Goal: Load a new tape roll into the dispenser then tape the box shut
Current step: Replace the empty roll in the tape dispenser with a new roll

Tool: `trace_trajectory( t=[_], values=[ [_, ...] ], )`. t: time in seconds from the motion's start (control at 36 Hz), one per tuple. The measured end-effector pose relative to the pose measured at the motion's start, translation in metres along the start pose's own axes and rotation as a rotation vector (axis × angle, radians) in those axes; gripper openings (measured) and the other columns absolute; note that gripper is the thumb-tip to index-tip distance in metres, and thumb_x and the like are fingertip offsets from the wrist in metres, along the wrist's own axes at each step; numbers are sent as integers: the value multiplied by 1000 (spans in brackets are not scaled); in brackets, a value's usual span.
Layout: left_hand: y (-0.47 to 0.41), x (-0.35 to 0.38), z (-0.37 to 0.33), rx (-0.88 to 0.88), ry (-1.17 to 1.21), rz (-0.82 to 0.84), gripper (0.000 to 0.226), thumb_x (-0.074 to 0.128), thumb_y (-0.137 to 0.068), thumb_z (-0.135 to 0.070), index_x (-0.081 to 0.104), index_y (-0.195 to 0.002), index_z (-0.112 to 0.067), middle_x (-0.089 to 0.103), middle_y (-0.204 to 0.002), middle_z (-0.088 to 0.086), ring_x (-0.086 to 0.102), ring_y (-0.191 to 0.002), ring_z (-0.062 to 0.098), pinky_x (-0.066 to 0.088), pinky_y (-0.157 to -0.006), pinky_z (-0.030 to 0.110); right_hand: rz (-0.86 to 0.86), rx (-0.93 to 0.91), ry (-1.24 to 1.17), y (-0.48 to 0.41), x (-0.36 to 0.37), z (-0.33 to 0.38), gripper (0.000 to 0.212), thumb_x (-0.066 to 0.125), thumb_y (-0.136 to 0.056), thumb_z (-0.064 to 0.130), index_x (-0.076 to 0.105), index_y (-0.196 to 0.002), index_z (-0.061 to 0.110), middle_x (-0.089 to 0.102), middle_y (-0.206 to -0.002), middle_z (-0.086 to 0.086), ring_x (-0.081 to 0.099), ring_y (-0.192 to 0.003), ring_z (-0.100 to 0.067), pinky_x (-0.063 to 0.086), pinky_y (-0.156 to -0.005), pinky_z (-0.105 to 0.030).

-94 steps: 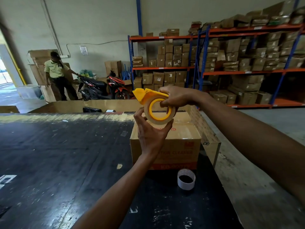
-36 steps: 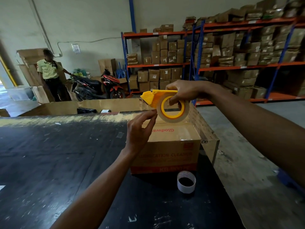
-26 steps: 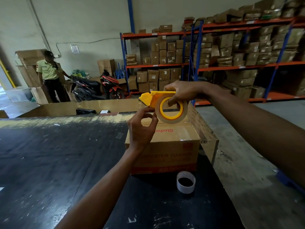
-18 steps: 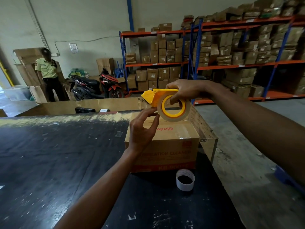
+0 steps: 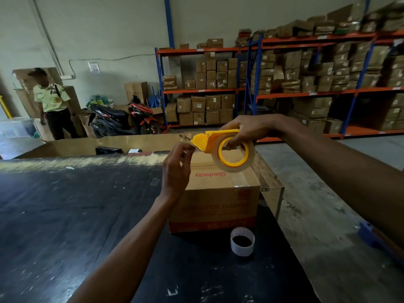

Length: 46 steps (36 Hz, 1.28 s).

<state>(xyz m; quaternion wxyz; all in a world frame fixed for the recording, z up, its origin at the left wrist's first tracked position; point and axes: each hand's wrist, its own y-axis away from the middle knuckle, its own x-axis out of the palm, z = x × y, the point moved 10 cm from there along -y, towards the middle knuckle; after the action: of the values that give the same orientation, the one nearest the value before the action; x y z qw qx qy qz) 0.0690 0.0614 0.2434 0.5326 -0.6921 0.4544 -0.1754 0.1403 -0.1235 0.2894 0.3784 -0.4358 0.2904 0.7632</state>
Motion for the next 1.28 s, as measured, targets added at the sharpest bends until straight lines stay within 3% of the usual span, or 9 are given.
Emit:
trace_trajectory(
  t=[0.14,0.25,0.36,0.56,0.81,0.89,1.03,1.19,1.28],
  values=[
    [1,17,9,-240,258,150,8,55,-105,-13,55,-112,-10,70,-86,6,70,-59,17,57,-54,24,-53,-1,59,8,-10,8,54,75,-90,26,55,-139,36,61,-119,6,62,-107,-15,58,-86,-38],
    [9,35,15,-605,654,254,23,51,-106,-11,54,-125,2,76,-105,18,78,-92,26,65,-78,35,-88,-11,110,12,-16,14,58,75,-90,25,53,-143,35,57,-127,8,57,-118,-16,52,-84,-33],
    [22,50,22,-938,991,226,29,47,-108,-14,55,-131,2,72,-120,26,75,-108,32,62,-93,39,-156,-13,242,16,-24,18,62,77,-89,27,52,-145,35,54,-143,1,48,-131,-22,44,-101,-43],
    [27,66,31,-1245,1067,225,26,56,-104,-10,59,-126,3,70,-115,20,75,-95,24,65,-69,29,-218,-4,362,24,-22,22,68,78,-87,29,49,-147,37,53,-147,-2,50,-111,-12,45,-91,-36],
    [26,87,40,-1430,1063,363,14,65,-98,-11,64,-107,0,69,-98,14,70,-86,21,65,-61,27,-303,-20,512,46,-29,29,67,76,-86,33,47,-146,39,66,-123,-3,55,-88,-13,46,-78,-36],
    [25,94,42,-1445,1030,453,14,67,-97,-11,65,-104,0,70,-96,14,71,-84,20,65,-68,27,-338,7,610,48,-31,27,69,75,-85,38,45,-147,39,62,-114,-1,49,-92,-14,44,-80,-37],
    [25,110,41,-1495,939,540,11,61,-101,-9,63,-102,1,69,-91,14,69,-80,18,63,-64,25,-390,42,760,51,-30,24,72,73,-86,44,40,-151,39,66,-126,-7,57,-106,-26,36,-77,-34],
    [16,126,40,-1519,892,618,13,64,-99,-11,63,-99,2,69,-82,13,67,-76,17,62,-55,24,-422,76,783,54,-31,13,75,68,-87,50,34,-153,39,68,-113,-8,51,-86,-20,37,-71,-34],
    [11,132,45,-1504,859,672,14,65,-99,-12,64,-99,1,69,-82,12,66,-75,16,61,-57,23,-418,85,771,57,-29,8,75,62,-90,55,28,-155,42,61,-86,-1,47,-67,-13,36,-62,-32]
  ],
)
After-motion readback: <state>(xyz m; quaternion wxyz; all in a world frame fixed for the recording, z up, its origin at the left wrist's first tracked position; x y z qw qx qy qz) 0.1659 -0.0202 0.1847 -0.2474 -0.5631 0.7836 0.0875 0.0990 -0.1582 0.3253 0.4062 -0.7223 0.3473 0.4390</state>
